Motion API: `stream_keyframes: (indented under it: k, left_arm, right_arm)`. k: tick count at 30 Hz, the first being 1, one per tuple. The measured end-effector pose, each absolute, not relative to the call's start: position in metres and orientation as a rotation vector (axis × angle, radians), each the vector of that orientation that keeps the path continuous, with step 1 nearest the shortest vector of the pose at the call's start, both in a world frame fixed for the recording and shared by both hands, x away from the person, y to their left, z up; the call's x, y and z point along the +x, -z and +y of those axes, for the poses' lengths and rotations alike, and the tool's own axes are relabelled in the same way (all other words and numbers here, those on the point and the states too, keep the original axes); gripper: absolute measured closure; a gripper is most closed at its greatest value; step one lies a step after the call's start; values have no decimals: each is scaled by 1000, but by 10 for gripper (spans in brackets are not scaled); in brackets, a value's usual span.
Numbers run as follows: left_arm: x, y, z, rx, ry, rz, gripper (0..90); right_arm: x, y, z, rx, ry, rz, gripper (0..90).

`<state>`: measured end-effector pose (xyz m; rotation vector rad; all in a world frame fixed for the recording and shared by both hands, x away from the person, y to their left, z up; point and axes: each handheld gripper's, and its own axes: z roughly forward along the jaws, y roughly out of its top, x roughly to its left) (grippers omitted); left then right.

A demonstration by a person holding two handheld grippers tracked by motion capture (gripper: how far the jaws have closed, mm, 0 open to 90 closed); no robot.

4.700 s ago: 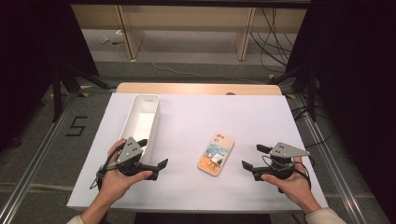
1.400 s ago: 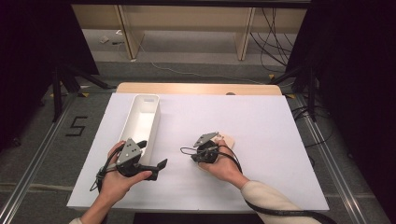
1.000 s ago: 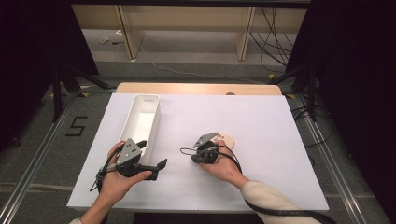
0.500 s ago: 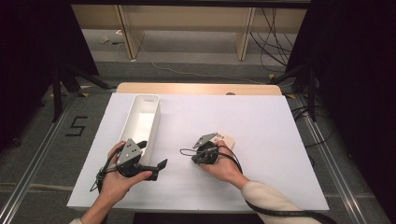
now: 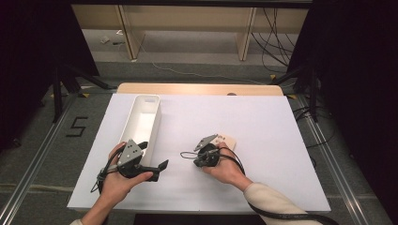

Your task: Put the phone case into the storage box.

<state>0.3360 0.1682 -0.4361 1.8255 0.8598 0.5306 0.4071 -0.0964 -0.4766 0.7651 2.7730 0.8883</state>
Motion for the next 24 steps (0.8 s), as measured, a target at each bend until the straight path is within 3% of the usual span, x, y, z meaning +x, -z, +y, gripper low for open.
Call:
stream_keyframes:
  k: [24]
  left_arm:
    - [335, 436, 167, 1829, -531, 857, 22]
  right_arm:
    - [386, 467, -116, 779, -782, 2874, 900]
